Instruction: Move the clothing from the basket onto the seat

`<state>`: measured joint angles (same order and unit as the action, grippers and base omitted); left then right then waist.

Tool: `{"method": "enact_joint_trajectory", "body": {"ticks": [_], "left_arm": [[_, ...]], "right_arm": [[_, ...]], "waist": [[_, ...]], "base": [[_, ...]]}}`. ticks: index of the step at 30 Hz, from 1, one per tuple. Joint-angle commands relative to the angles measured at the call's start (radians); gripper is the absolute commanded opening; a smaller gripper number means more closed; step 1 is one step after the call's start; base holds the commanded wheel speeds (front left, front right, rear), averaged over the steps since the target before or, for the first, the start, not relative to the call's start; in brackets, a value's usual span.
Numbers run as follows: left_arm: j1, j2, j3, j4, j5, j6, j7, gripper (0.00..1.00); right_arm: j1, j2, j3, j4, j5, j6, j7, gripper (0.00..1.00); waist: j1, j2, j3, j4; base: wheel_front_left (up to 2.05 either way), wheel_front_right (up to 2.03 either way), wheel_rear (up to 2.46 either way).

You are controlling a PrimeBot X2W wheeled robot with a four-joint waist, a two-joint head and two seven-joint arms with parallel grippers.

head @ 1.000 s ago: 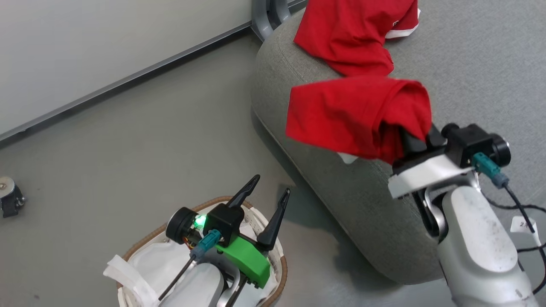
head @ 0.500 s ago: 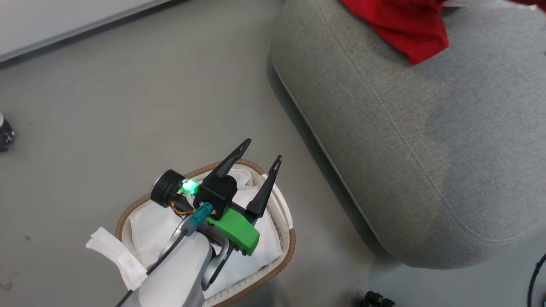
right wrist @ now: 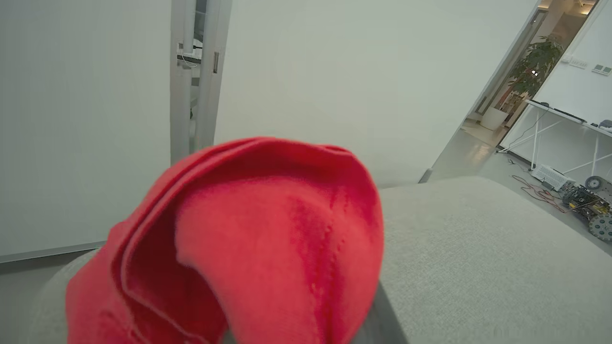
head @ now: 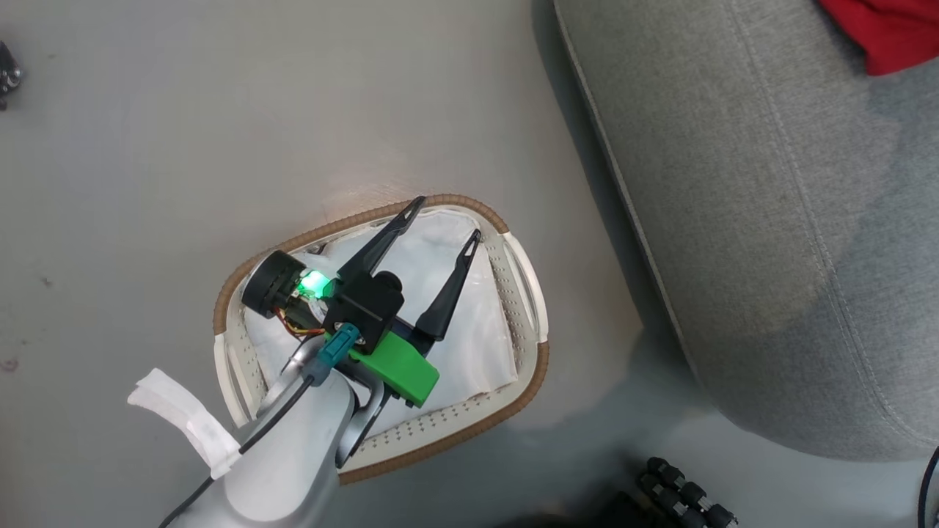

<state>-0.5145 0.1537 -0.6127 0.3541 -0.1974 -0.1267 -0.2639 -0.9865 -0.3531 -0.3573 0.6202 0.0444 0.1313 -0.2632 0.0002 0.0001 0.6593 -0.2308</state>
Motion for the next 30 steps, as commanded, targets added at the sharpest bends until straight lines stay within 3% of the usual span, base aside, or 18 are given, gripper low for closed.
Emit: {"method": "enact_joint_trajectory", "body": {"ticks": [1,5,7,8,9,10,24,30], "left_arm": [[-0.021,0.009,0.003,-0.006,0.004,0.003,-0.001,1.0],[-0.023,0.013,0.002,-0.008,0.006,0.008,-0.001,1.0],[-0.019,0.013,0.002,-0.008,0.006,0.011,-0.001,1.0],[-0.015,0.014,0.002,-0.007,0.004,0.012,-0.001,1.0],[-0.011,0.014,0.002,-0.006,0.003,0.012,-0.001,1.0],[-0.006,0.015,0.001,-0.004,0.001,0.011,-0.001,1.0],[0.069,0.001,0.021,-0.018,-0.031,0.017,-0.001,1.0],[0.115,-0.023,0.04,-0.024,-0.059,0.01,-0.001,1.0]], "right_arm": [[0.021,0.004,-0.009,0.012,-0.011,-0.001,-0.002,0.0],[0.051,0.036,-0.018,0.04,-0.032,-0.001,-0.002,0.0],[0.068,0.048,-0.021,0.038,-0.04,-0.001,-0.002,0.11],[0.079,0.054,-0.021,0.032,-0.043,-0.001,-0.002,0.33],[0.09,0.061,-0.019,0.028,-0.045,-0.001,-0.002,0.48],[0.107,0.065,-0.016,0.023,-0.049,-0.001,-0.002,1.0],[0.365,0.13,0.01,-0.063,-0.084,-0.001,-0.002,1.0],[0.426,0.114,0.028,-0.106,-0.083,-0.001,-0.002,1.0]], "waist": [[-0.0002,-0.0001,0.036,0.027],[-0.0002,-0.0001,0.034,0.023],[-0.0002,-0.0001,0.027,0.019],[-0.0002,-0.0001,0.022,0.017],[-0.0002,-0.0001,0.017,0.016],[-0.0002,-0.0001,0.011,0.014],[-0.0002,-0.0001,-0.141,-0.019],[-0.0002,-0.0001,-0.255,-0.012]], "base": [[0.0,0.0,0.0],[0.0,0.0,0.0],[0.0,0.0,0.0],[0.0,0.0,0.0],[0.0,0.0,0.0],[0.0,0.0,0.0],[0.0,0.0,0.0],[0.0,0.0,0.0]]}}
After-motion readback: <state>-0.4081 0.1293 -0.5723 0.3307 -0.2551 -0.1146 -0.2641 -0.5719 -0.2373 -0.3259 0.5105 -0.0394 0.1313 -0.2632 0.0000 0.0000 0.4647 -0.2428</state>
